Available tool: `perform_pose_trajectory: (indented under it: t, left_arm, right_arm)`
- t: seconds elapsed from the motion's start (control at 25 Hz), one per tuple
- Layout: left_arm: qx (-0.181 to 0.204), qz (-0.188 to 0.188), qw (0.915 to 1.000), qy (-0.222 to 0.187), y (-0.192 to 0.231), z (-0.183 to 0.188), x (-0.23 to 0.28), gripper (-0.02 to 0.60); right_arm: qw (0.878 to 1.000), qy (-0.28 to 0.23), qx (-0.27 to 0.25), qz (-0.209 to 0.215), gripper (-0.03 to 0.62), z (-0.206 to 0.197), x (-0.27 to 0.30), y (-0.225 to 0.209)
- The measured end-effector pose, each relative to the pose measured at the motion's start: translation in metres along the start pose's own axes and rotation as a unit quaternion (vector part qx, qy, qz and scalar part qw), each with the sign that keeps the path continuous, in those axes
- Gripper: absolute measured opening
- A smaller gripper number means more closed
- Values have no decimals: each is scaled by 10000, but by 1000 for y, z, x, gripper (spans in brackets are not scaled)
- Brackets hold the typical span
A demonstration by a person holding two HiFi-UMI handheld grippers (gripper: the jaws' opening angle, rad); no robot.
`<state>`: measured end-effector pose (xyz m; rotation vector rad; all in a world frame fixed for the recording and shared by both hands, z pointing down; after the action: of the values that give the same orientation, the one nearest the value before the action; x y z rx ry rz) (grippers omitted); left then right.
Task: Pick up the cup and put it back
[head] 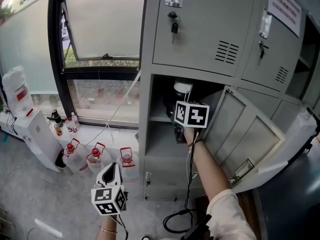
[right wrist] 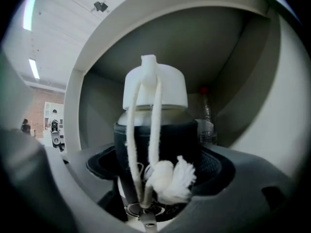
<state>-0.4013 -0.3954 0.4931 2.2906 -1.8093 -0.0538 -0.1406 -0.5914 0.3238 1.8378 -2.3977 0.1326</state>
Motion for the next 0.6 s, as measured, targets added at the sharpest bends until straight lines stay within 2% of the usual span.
perform_pose_trajectory:
  t: [0.32,0.6]
  left_arm:
    - [93,-189,9997,-157,-25,11,-13,12]
    - [231,-397,9988,-144,-58,11,-29,12]
  right_arm:
    - [9997,-194,-132,79,410,4,-51,5]
    - [9996,-227,-89,105,410,-14,-98,5]
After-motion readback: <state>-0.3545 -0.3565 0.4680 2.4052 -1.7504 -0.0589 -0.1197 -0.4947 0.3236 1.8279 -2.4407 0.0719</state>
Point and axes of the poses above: the fingertips, and each gripper's own axes: x forward along the fingers, y to its left, z out of its top, the point moved 4 cm from there along -x, backward along the fingers, and after that the axes turned 2 degrees about -x, right-handed, at the moved point
